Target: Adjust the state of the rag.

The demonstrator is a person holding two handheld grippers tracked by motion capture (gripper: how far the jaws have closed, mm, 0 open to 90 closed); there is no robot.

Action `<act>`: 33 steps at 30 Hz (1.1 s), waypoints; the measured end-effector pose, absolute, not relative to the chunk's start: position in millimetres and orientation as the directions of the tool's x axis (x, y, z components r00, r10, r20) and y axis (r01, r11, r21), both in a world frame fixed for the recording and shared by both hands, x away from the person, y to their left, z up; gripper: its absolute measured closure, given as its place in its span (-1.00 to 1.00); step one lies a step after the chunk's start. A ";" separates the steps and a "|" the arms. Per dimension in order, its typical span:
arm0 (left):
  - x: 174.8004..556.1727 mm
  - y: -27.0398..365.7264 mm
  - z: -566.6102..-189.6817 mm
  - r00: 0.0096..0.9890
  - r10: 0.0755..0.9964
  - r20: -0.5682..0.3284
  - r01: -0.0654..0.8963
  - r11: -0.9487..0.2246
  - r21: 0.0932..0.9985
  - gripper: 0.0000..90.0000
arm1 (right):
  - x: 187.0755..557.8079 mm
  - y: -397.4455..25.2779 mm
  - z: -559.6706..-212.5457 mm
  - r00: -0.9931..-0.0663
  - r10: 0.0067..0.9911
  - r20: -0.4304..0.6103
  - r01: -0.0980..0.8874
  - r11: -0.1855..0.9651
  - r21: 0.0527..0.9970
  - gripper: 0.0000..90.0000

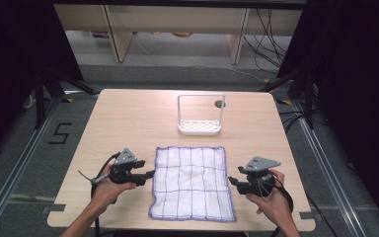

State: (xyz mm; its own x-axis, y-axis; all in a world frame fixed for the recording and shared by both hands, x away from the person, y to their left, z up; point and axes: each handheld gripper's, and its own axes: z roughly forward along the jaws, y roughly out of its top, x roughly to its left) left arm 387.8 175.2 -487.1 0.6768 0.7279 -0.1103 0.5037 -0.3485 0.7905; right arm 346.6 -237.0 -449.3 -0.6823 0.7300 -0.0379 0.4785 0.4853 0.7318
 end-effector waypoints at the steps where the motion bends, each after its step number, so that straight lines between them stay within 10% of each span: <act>1: 387.8 175.2 -487.1 0.677 0.728 -0.110 0.504 -0.349 0.790 -0.09 | 353.7 -234.8 -449.2 -0.685 0.728 -0.032 0.483 0.486 0.728 0.07; 33: 469.2 147.4 -496.6 0.647 0.759 -0.063 0.542 -0.401 0.738 -0.26 | 470.9 -214.9 -469.2 -0.616 0.787 0.035 0.587 0.428 0.687 0.01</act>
State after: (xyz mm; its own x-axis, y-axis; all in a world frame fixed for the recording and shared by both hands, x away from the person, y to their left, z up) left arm 469.2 147.4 -496.6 0.6475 0.7595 -0.0635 0.5425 -0.4008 0.7383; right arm 470.9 -214.9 -469.2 -0.6156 0.7872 0.0353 0.5869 0.4282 0.6872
